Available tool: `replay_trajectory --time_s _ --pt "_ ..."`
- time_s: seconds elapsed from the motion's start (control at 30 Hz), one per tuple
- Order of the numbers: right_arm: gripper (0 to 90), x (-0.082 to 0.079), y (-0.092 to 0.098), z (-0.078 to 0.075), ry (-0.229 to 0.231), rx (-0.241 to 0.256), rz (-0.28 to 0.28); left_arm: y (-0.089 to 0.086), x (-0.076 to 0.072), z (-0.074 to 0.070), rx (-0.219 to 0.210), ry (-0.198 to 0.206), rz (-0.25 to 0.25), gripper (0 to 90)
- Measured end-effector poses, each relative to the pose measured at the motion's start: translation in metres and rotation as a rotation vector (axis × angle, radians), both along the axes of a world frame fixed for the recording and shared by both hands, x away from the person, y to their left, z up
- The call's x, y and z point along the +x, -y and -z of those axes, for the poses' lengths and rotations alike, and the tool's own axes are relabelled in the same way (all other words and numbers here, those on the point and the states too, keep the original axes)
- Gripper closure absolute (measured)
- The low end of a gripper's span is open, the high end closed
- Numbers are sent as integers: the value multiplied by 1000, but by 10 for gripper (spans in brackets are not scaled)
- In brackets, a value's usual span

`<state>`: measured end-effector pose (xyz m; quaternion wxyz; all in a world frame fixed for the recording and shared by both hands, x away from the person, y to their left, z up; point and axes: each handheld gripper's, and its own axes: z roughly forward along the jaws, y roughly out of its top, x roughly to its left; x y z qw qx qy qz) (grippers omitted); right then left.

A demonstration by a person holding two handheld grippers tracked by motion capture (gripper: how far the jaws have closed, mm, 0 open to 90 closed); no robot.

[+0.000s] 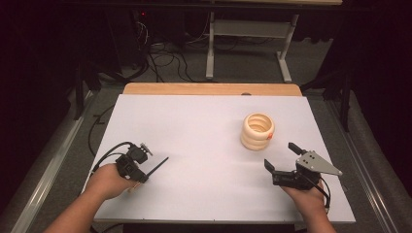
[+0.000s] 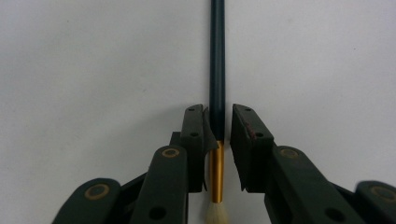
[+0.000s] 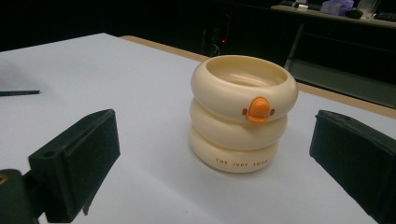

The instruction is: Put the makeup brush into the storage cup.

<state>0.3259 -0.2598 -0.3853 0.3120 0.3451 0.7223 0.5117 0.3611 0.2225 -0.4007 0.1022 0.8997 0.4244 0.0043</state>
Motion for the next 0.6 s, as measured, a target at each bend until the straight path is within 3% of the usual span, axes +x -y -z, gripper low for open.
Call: replay_trajectory --time_s 0.13,0.6 --pt "32 0 0 0 -2 5 0 1 1 0 17 3 6 783" --pt "33 0 0 0 3 -12 0 -1 -1 0 6 31 20 831"
